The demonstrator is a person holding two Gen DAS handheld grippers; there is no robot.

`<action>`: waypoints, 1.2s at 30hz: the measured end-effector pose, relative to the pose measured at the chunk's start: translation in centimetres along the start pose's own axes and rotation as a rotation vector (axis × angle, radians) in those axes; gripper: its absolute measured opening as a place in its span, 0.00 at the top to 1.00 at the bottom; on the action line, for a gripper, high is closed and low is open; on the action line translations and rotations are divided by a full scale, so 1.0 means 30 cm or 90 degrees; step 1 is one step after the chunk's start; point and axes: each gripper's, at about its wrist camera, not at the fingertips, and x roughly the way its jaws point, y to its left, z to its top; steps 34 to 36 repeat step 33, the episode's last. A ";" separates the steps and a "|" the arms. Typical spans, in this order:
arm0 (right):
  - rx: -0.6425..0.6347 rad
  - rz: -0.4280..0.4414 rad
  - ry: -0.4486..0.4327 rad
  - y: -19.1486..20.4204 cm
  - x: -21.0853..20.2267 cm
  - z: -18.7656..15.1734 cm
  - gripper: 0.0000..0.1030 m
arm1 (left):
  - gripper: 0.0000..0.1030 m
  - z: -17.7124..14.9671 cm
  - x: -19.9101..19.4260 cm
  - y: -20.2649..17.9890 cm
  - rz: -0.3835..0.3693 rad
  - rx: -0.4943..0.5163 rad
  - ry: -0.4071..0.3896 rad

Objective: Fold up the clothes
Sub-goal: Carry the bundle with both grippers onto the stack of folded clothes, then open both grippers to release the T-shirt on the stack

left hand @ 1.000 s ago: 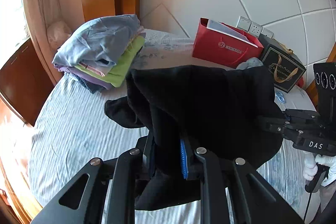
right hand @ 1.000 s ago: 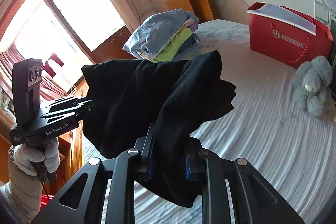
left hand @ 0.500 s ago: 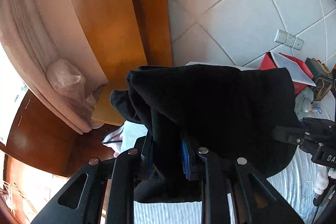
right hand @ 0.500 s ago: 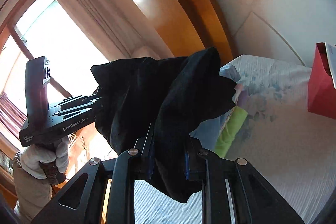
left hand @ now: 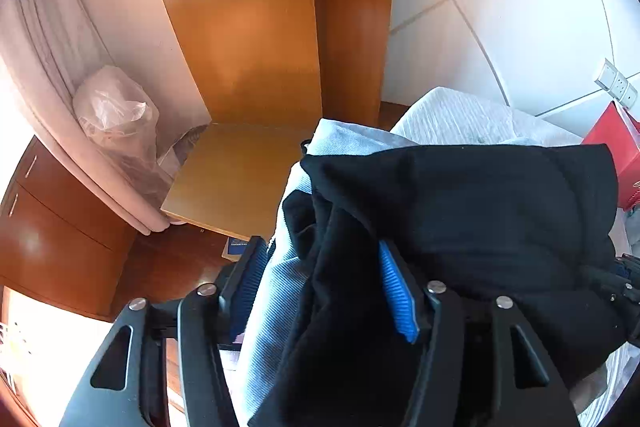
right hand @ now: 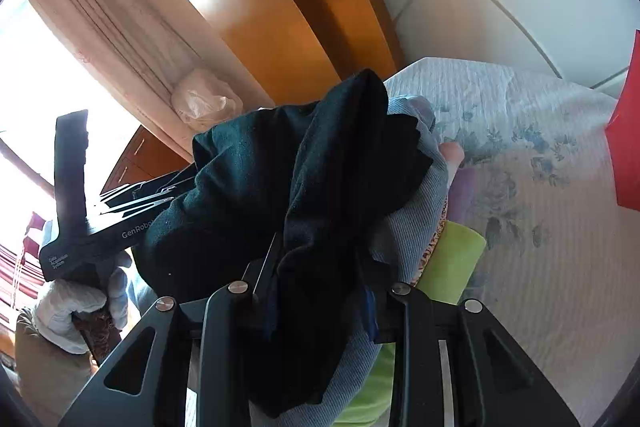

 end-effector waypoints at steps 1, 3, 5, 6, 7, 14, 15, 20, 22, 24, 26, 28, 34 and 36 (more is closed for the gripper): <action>-0.006 -0.010 -0.006 0.010 -0.024 -0.006 0.57 | 0.33 -0.003 -0.033 0.007 0.009 -0.002 -0.010; -0.026 -0.037 -0.020 0.037 -0.080 -0.027 0.37 | 0.31 -0.016 -0.111 0.008 0.040 0.005 -0.031; -0.056 -0.056 -0.029 0.071 -0.135 -0.058 0.34 | 0.25 -0.052 -0.199 -0.016 0.068 0.028 -0.057; -0.070 -0.064 -0.030 0.086 -0.158 -0.076 0.33 | 0.24 -0.075 -0.239 -0.028 0.073 0.035 -0.067; -0.081 -0.069 -0.030 0.097 -0.178 -0.091 0.33 | 0.24 -0.100 -0.276 -0.039 0.076 0.041 -0.076; -0.136 -0.103 -0.050 0.170 -0.296 -0.202 0.10 | 0.24 -0.263 -0.413 -0.071 0.027 -0.029 -0.070; -0.148 -0.107 -0.058 0.185 -0.314 -0.218 0.08 | 0.24 -0.278 -0.415 -0.081 0.033 -0.039 -0.059; -0.157 -0.131 -0.063 0.222 -0.355 -0.258 0.05 | 0.24 -0.310 -0.427 -0.161 0.082 -0.012 -0.041; -0.154 -0.155 -0.059 0.227 -0.354 -0.269 0.04 | 0.24 -0.316 -0.440 -0.186 0.087 0.004 -0.047; -0.155 -0.170 -0.053 0.230 -0.351 -0.276 0.04 | 0.24 -0.322 -0.454 -0.199 0.079 0.012 -0.053; -0.156 -0.180 -0.049 0.232 -0.350 -0.283 0.04 | 0.24 -0.325 -0.462 -0.201 0.062 0.011 -0.055; -0.151 -0.179 -0.048 0.232 -0.353 -0.289 0.04 | 0.24 -0.327 -0.469 -0.206 0.055 0.010 -0.055; -0.139 -0.182 -0.044 0.224 -0.347 -0.285 0.04 | 0.24 -0.330 -0.478 -0.213 0.046 0.017 -0.063; -0.139 -0.182 -0.044 0.224 -0.347 -0.285 0.04 | 0.24 -0.330 -0.478 -0.213 0.046 0.017 -0.063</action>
